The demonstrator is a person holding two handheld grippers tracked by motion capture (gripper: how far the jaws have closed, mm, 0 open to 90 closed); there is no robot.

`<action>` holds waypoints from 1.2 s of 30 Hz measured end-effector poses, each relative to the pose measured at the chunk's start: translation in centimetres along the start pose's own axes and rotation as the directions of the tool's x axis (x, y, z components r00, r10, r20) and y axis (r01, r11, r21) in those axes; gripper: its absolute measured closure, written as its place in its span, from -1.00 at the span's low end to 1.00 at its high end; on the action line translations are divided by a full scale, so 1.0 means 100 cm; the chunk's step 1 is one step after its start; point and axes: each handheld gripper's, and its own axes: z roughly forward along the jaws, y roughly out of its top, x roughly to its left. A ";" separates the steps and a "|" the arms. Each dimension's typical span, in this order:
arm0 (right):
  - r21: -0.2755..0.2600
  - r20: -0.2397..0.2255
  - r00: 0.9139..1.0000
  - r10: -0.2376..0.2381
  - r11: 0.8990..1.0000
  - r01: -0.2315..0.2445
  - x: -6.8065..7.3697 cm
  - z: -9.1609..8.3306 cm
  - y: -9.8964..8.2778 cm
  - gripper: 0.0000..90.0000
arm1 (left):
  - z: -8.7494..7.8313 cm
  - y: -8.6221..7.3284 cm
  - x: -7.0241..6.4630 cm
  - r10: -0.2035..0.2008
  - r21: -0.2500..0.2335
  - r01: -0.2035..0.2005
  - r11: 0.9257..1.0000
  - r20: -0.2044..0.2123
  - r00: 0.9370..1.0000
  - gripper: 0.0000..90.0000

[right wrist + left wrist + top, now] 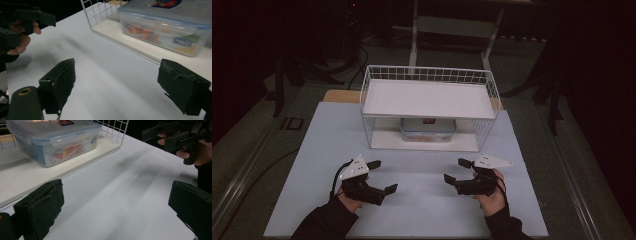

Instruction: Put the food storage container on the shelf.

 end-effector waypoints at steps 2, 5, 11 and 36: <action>-0.007 0.004 1.000 -0.002 1.000 0.002 0.000 -0.007 -0.002 -0.68 | -0.003 -0.001 0.000 -0.003 -0.009 0.003 1.000 0.005 1.000 -0.99; -0.008 0.013 1.000 -0.008 1.000 0.009 0.001 -0.016 -0.006 -0.68 | -0.007 -0.001 0.001 -0.004 -0.017 0.004 1.000 -0.001 1.000 -0.99; -0.009 0.028 0.999 -0.017 1.000 0.018 0.001 -0.028 -0.012 -0.68 | -0.015 -0.003 0.000 -0.005 -0.015 0.005 1.000 -0.003 1.000 -0.99; 0.015 0.057 0.998 -0.037 0.999 0.037 -0.015 -0.065 -0.044 -0.67 | -0.035 -0.027 0.003 -0.016 0.025 0.017 1.000 -0.024 1.000 -0.99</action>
